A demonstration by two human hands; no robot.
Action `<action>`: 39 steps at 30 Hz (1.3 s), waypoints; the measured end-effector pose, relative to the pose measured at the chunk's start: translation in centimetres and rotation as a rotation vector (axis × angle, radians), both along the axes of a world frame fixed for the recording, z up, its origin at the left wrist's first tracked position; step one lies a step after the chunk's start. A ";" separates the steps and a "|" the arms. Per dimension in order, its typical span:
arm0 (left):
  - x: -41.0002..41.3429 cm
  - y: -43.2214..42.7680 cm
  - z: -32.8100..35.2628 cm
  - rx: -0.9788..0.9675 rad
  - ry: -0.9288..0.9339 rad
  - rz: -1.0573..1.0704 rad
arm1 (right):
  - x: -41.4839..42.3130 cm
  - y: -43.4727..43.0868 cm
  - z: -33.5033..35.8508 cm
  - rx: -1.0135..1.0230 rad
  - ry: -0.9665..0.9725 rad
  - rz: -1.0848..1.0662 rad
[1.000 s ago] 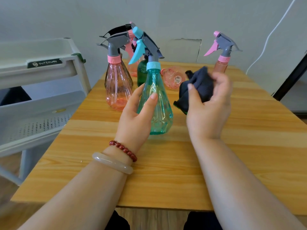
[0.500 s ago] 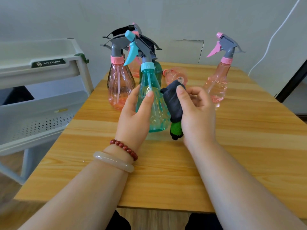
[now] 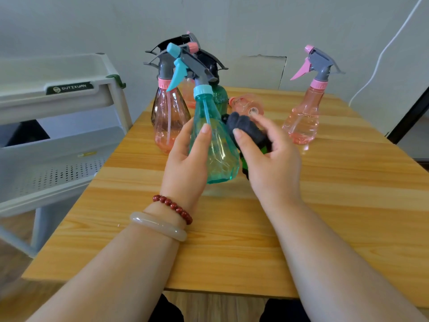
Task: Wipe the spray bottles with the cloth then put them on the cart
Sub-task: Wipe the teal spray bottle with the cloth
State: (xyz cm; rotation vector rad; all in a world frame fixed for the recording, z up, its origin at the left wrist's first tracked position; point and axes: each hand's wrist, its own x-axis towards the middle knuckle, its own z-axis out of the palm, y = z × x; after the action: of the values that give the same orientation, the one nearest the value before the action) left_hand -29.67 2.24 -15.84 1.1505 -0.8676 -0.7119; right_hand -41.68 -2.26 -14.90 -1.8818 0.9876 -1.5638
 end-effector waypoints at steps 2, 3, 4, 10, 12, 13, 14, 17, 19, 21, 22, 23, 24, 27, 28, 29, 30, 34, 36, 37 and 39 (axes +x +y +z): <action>-0.2 0.1 0.1 -0.006 -0.036 -0.014 | -0.4 0.0 0.1 0.007 -0.052 -0.030; -0.4 0.2 0.2 -0.009 -0.055 -0.026 | -0.5 -0.1 0.2 0.007 -0.068 -0.029; -0.4 0.2 0.1 -0.007 -0.075 -0.041 | -0.5 -0.1 0.3 -0.010 -0.072 -0.038; -0.6 0.2 0.1 -0.029 -0.108 -0.062 | 0.2 0.8 0.2 -0.084 0.040 0.188; -0.2 0.3 0.0 -0.035 -0.058 -0.030 | 0.4 1.2 -0.1 -0.244 0.148 0.261; 0.0 0.3 0.0 -0.037 -0.048 -0.031 | 0.7 1.4 -0.3 -0.337 0.192 0.291; 0.1 0.3 0.0 -0.038 -0.065 -0.033 | 1.0 1.4 -0.4 -0.403 0.216 0.306; -0.1 0.4 0.1 -0.049 -0.108 -0.049 | 1.6 0.9 -0.4 -0.354 0.170 0.249; -0.4 0.3 0.2 -0.031 -0.110 -0.056 | 1.2 0.5 -0.1 -0.080 0.090 0.193; -0.5 0.4 0.1 -0.032 -0.109 -0.074 | 0.5 -0.2 -0.4 0.081 0.087 0.188; -0.6 0.4 0.2 -0.035 -0.108 -0.078 | 0.3 -0.4 -0.5 0.078 0.096 0.191; -0.6 0.4 0.2 -0.038 -0.106 -0.071 | 0.1 -0.3 -0.5 0.020 0.107 0.191; -0.6 0.4 0.2 -0.042 -0.102 -0.053 | 0.1 0.0 -0.4 -0.089 0.133 0.188; 0.0 0.4 0.2 -0.050 -0.075 -0.039 | 0.8 0.9 -0.9 -0.432 0.214 0.252; 0.0 0.4 0.3 -0.052 -0.080 -0.054 | 1.1 0.9 -0.9 -0.479 0.218 0.267; 0.0 0.4 0.2 -0.056 -0.093 -0.057 | 1.2 0.8 -0.9 -0.487 0.209 0.264; 0.0 0.5 0.3 -0.060 -0.114 -0.047 | 1.3 0.6 -0.9 -0.447 0.185 0.243; -0.6 0.5 0.3 -0.064 -0.118 -0.041 | 0.7 -0.3 -0.8 -0.080 0.093 0.045; -0.7 0.6 0.4 -0.058 -0.113 -0.058 | 0.5 -0.3 -0.8 -0.054 0.029 0.023; -0.6 0.6 0.3 -0.060 -0.112 -0.057 | 0.4 -0.2 -0.7 -0.091 0.007 0.029; -0.5 0.6 0.4 -0.076 -0.115 -0.033 | 0.2 0.2 -0.5 -0.185 -0.042 0.063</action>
State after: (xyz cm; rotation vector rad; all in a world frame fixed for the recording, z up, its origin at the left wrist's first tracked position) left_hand -30.21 2.86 -15.45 1.1196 -1.0044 -0.6395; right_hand -41.48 -2.03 -15.36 -1.9737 0.7806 -1.7002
